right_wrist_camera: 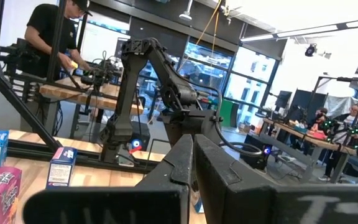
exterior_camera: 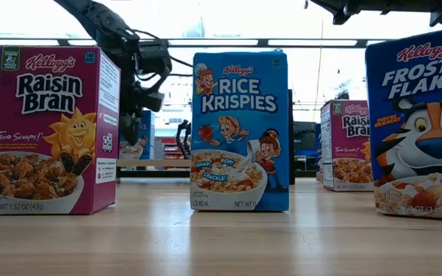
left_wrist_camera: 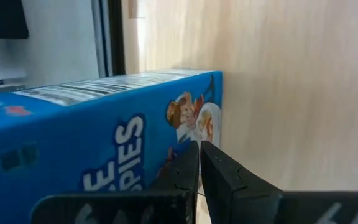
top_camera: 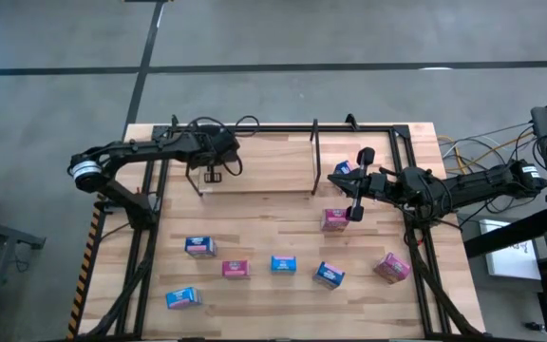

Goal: Stack cereal on shelf
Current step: Put the top light blue cereal box on the shelf, then put the top violet cereal box on the shelf

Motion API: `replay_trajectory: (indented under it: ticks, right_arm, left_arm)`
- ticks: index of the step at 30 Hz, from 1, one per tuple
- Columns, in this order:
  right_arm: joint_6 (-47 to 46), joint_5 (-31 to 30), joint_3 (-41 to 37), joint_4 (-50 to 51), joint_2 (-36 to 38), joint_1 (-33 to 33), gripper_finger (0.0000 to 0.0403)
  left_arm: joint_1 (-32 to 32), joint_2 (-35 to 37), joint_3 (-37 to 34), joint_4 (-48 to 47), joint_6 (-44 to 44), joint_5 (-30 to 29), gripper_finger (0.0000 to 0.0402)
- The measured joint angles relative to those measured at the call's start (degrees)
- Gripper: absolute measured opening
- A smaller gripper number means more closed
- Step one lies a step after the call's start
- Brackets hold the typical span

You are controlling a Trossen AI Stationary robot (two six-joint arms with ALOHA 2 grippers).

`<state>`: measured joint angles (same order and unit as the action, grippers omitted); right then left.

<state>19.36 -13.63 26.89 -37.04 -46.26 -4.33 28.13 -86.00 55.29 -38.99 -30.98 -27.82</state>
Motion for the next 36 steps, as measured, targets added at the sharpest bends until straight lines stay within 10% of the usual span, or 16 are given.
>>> replay_trajectory:
  ticks: [29,36]
  right_arm:
    - [-0.4,0.0,0.0,-0.1,0.0,0.0,0.0009]
    - [-6.3,0.0,0.0,0.0,0.0,0.0,0.0009]
  left_arm:
    - [-1.4,1.8,3.9,-1.7,3.7,5.0,0.0]
    - [-7.4,8.5,6.7,1.1,9.2,16.6,0.0]
